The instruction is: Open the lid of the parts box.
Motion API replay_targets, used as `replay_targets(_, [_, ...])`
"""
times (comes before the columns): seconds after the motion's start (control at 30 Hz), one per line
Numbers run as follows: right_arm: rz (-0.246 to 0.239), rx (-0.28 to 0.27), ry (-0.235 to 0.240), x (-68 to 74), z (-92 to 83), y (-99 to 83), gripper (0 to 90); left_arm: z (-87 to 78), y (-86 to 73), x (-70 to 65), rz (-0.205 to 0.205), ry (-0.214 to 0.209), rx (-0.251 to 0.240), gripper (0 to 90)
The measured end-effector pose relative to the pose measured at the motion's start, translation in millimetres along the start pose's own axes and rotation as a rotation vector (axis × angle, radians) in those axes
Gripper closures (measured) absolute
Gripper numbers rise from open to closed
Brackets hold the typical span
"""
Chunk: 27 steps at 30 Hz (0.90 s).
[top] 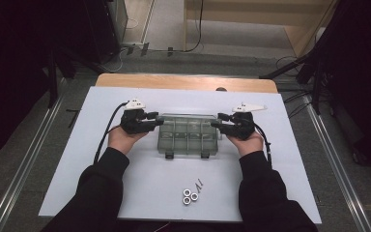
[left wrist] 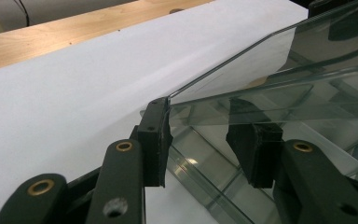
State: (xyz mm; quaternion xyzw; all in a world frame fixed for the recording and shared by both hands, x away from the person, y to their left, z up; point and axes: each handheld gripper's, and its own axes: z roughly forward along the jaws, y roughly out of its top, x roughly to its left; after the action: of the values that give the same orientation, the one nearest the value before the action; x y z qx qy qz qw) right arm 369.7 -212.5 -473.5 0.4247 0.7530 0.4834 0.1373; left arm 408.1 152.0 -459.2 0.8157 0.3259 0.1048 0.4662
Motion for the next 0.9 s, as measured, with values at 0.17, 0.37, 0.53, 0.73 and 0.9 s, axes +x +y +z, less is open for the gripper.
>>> replay_targets(0.17, [-0.012, 0.000, -0.010, -2.3, 3.3, 1.9, 54.0, 1.5, 0.5, 0.7, -0.003, 0.007, -0.015, 58.5])
replay_targets(0.37, [-0.013, -0.001, -0.025, -3.6, 5.5, 4.8, 56.0, 3.0, 3.4, 2.4, -0.010, 0.012, -0.030, 58.5])
replay_targets(0.53, [0.005, -0.006, -0.028, -5.2, 7.4, 8.0, 56.3, 5.4, 6.5, 3.7, -0.014, 0.016, -0.045, 58.5])
replay_targets(0.73, [0.016, -0.022, -0.030, -8.4, 11.1, 10.4, 56.0, 7.5, 9.3, 5.1, -0.016, 0.026, -0.051, 58.5])
replay_targets(0.9, [0.018, -0.036, -0.034, -10.6, 15.5, 11.0, 55.0, 10.1, 9.9, 7.6, -0.023, 0.030, -0.060, 58.5])
